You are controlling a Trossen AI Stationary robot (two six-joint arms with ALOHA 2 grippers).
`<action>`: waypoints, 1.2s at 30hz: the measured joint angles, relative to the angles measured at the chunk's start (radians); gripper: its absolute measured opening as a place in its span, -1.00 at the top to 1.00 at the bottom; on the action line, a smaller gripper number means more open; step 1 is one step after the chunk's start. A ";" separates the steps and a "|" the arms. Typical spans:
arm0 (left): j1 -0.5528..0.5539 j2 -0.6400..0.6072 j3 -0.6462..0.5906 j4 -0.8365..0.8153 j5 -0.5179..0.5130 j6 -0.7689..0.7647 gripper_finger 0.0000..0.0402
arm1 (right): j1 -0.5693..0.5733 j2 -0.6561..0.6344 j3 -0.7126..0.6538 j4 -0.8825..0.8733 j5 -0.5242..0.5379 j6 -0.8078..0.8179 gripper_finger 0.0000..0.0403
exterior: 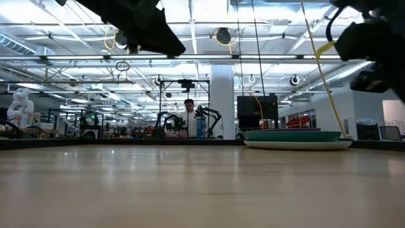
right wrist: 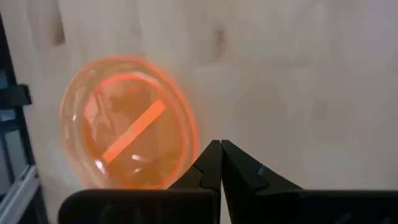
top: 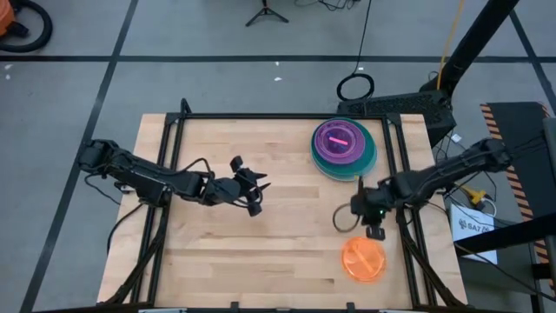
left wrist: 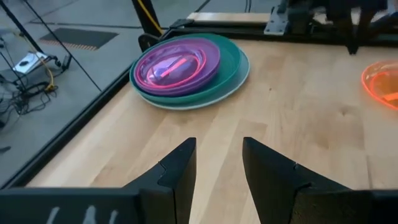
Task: Stack plastic plates
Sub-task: Stack the orange plate on top of the pink plate
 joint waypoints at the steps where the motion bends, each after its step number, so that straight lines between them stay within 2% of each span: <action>1: 0.003 0.000 0.000 0.009 0.000 0.002 0.31 | 0.033 0.012 0.000 0.010 0.001 0.024 1.00; 4: 0.017 0.000 0.000 0.030 0.000 0.003 0.31 | 0.132 0.056 0.000 0.066 0.017 0.088 1.00; 8: 0.037 0.000 0.000 0.029 0.000 0.003 0.31 | 0.242 0.105 0.000 0.113 0.089 0.120 1.00; 12: 0.050 0.000 0.000 0.029 0.000 0.003 0.31 | 0.295 0.145 0.001 0.119 0.122 0.136 0.99; 17: 0.065 0.000 0.000 0.033 0.000 0.016 0.31 | 0.312 0.181 0.001 0.161 0.138 0.165 0.82; 27: 0.086 0.000 0.000 0.034 0.000 0.020 0.31 | 0.312 0.278 0.001 0.162 0.164 0.189 0.17; 31: 0.086 0.000 0.000 0.035 0.000 0.022 0.31 | 0.307 0.329 0.001 0.163 0.165 0.188 0.10; 36: 0.087 0.000 0.000 0.036 0.000 0.026 0.31 | 0.307 0.368 0.005 0.171 0.166 0.188 0.14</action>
